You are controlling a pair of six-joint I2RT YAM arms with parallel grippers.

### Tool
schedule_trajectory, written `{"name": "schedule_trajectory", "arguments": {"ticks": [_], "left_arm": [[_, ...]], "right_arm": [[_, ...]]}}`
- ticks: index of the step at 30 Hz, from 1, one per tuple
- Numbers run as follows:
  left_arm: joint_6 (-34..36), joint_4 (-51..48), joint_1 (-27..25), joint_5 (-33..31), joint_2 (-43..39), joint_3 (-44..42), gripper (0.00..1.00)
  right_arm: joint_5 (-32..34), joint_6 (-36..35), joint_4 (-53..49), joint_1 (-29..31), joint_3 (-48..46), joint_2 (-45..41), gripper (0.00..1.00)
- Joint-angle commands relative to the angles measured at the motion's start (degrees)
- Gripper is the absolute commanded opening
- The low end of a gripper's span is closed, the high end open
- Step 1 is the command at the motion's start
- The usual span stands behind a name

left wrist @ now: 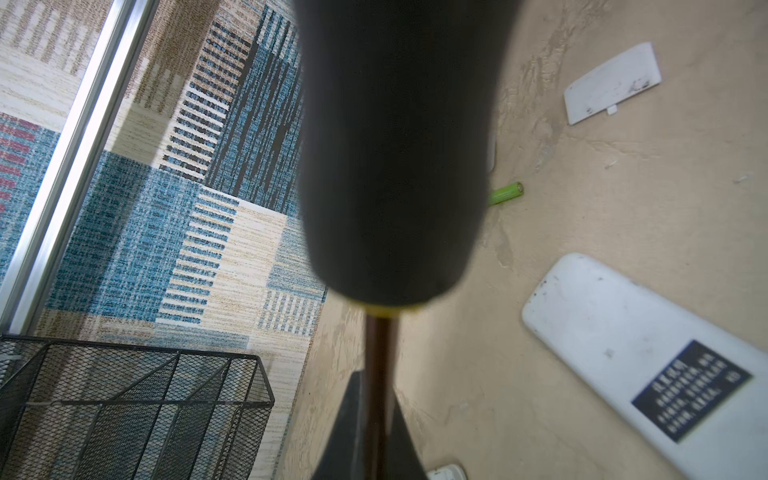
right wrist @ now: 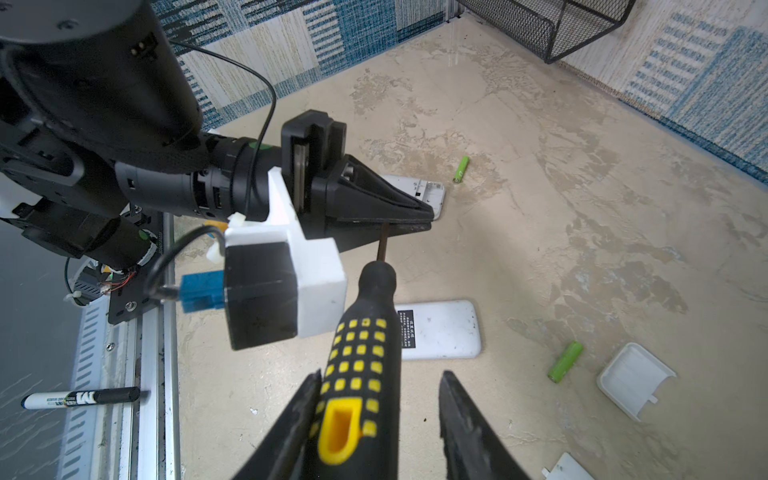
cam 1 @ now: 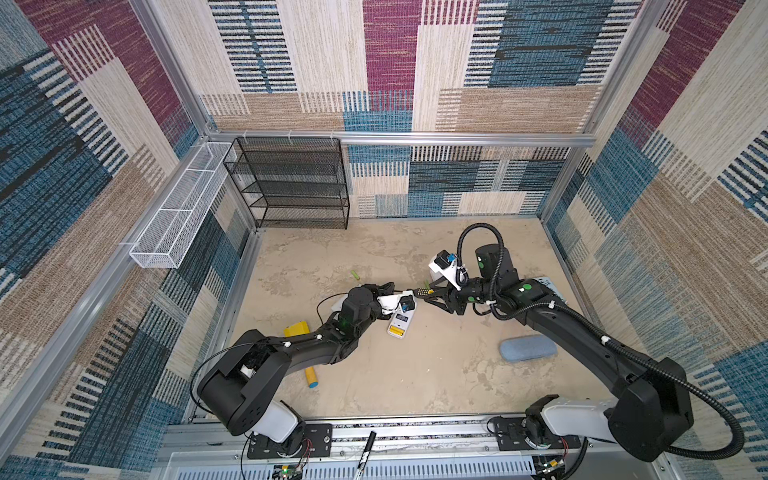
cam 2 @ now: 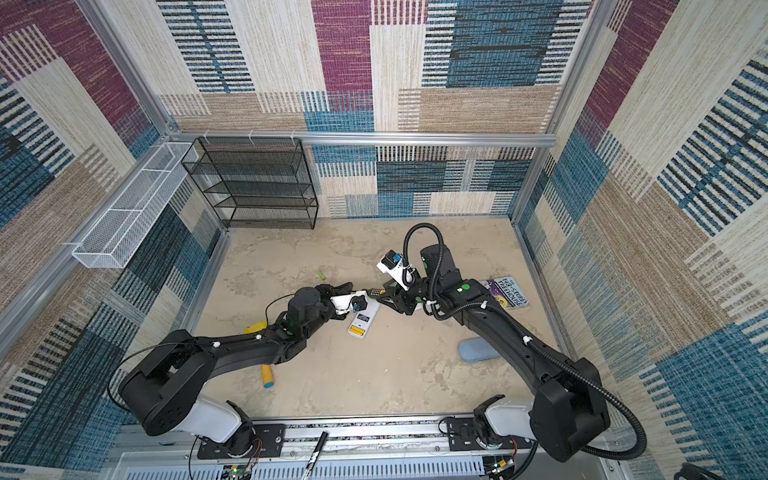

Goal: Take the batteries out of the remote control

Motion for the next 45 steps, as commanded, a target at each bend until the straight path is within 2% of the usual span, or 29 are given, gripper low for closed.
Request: {"name": "schedule_trajectory", "arguments": {"ticks": [1,6,12,15,17,19,21,25,26,32,35,36,39,42,45], "left_arm": [[-1.2,0.7,0.0,1.2,-0.4,0.1,0.0],[-1.2,0.5,0.0,1.4,-0.4,0.4,0.0],[-1.5,0.8,0.0,1.3,-0.2,0.4,0.0],[-2.5,-0.3,0.0,1.1,-0.5,0.6,0.0],[-4.0,-2.9,0.2,1.0,-1.1,1.1,0.19],[-5.4,-5.6,0.6,1.1,-1.8,1.4,0.34],[-7.9,-10.9,1.3,2.0,-2.8,2.0,0.56],[-16.2,-22.6,3.8,4.5,-5.2,5.3,0.81],[-18.1,-25.9,4.3,4.8,-5.6,6.6,0.84],[-25.1,-42.6,6.4,6.8,-5.5,14.7,0.81],[-29.1,-46.5,7.2,7.4,-4.9,17.6,0.8],[-30.0,-47.1,7.3,7.5,-4.8,18.2,0.82],[-33.1,-49.8,7.3,8.6,-4.2,20.3,1.0],[-36.3,-53.8,7.2,11.5,-2.7,23.4,1.0],[-41.0,-57.4,7.0,10.5,0.2,27.1,0.99]], "right_arm": [[-1.1,0.0,1.6,0.1,0.6,0.4,0.46],[-1.8,-0.1,1.3,0.0,0.8,1.2,0.38],[-2.6,-0.5,1.1,0.1,0.8,1.5,0.17],[-1.9,-0.5,1.2,0.1,0.3,1.3,0.1],[-0.1,0.1,1.8,0.1,-0.5,0.9,0.07],[1.7,0.7,2.6,0.1,-1.6,0.2,0.05],[3.8,1.3,3.5,0.1,-2.8,-0.8,0.03],[7.2,2.2,5.5,0.3,-5.9,-3.4,0.0],[8.0,2.4,5.9,0.5,-6.7,-4.3,0.0],[12.6,2.0,6.8,2.7,-10.6,-8.6,0.0],[15.8,1.6,6.6,4.5,-11.9,-10.3,0.0],[16.4,1.5,6.7,4.8,-12.2,-10.7,0.0],[17.9,1.5,6.5,5.9,-12.7,-11.8,0.0],[19.3,1.7,4.9,7.0,-12.5,-12.1,0.0],[19.2,2.0,2.8,8.2,-12.4,-12.3,0.0]]}}
